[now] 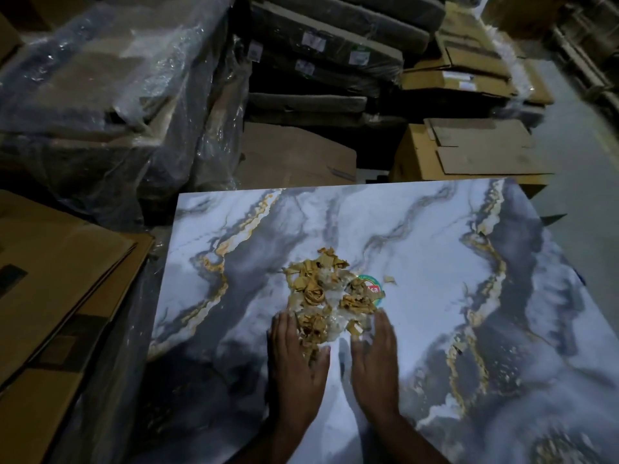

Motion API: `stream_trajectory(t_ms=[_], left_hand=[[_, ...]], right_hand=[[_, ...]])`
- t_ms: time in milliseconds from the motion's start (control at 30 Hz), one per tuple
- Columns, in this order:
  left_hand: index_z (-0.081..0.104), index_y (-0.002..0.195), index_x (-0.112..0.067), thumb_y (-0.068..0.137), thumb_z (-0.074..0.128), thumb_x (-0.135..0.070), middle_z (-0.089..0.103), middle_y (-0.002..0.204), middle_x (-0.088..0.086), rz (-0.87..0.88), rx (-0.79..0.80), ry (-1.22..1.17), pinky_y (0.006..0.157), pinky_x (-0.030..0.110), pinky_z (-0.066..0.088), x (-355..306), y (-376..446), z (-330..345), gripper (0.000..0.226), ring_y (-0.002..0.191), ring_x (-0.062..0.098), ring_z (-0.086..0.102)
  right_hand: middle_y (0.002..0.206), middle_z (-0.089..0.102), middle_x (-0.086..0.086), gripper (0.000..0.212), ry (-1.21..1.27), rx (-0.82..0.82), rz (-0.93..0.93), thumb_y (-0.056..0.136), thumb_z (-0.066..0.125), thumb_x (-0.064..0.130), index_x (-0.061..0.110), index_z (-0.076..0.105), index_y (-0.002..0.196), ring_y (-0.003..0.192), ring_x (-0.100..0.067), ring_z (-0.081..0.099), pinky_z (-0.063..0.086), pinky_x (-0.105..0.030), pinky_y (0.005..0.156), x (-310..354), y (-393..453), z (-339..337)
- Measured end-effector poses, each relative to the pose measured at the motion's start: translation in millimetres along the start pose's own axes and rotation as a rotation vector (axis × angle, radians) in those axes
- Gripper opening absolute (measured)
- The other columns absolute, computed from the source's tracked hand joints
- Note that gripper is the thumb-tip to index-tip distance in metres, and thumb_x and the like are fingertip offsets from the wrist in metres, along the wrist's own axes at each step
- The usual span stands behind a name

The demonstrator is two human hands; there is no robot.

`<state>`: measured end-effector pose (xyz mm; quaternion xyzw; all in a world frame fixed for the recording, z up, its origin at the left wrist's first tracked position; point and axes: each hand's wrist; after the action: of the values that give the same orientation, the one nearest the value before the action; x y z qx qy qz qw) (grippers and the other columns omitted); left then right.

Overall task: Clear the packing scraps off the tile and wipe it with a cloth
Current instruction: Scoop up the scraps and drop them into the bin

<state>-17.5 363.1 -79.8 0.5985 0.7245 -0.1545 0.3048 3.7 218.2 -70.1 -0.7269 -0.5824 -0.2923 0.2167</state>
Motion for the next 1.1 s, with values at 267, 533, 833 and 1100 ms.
stream_trajectory(t_ms=[267, 533, 833, 1100], left_hand=[[0.038, 0.151, -0.008, 0.103, 0.046, -0.038, 0.038, 0.156, 0.009, -0.06, 0.048, -0.215, 0.121, 0.04, 0.031, -64.2, 57.1, 24.6, 0.057, 0.146, 0.021, 0.034], [0.046, 0.137, -0.018, 0.101, 0.037, -0.054, 0.049, 0.14, 0.007, -0.165, -0.206, -0.072, 0.113, 0.048, 0.038, -28.3, 136.2, 19.1, 0.052, 0.133, 0.025, 0.042], [0.057, 0.138, -0.018, 0.102, 0.034, -0.053, 0.052, 0.149, 0.005, 0.212, 0.321, -0.069, 0.122, 0.032, 0.019, -28.4, 152.3, 29.7, 0.056, 0.145, 0.023, 0.035], [0.046, 0.148, -0.014, 0.105, 0.034, -0.045, 0.044, 0.147, -0.008, 0.164, 0.155, -0.216, 0.122, 0.022, 0.019, -30.8, 92.2, 27.4, 0.054, 0.14, 0.006, 0.036]], right_hand=[[0.157, 0.033, -0.006, 0.061, 0.159, -0.016, -0.062, 0.102, 0.038, 0.04, 0.007, 0.035, 0.153, 0.144, 0.0, 0.028, 0.017, -0.004, 0.113, 7.0, 33.5, -20.3], [0.154, 0.041, -0.012, 0.045, 0.193, 0.054, 0.147, 0.106, 0.05, 0.023, 0.005, 0.048, 0.147, 0.146, -0.025, 0.029, 0.021, -0.034, 0.121, -16.2, 149.8, -29.8], [0.159, 0.04, -0.001, 0.057, 0.15, 0.54, -0.239, 0.104, 0.04, 0.049, 0.02, 0.04, 0.153, 0.147, -0.014, 0.033, 0.027, -0.041, 0.123, 9.6, 155.9, -18.5], [0.169, 0.013, -0.002, 0.107, -0.091, 0.415, -0.735, 0.08, 0.06, 0.077, 0.018, 0.022, 0.161, 0.158, -0.025, 0.001, 0.001, -0.046, 0.127, -17.5, 109.7, -22.6]])
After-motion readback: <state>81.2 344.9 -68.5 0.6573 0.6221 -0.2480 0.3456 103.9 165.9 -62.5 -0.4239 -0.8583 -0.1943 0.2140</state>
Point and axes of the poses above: each hand's wrist, its own y-axis towards the middle knuckle, its own z-axis out of the palm, x = y × z
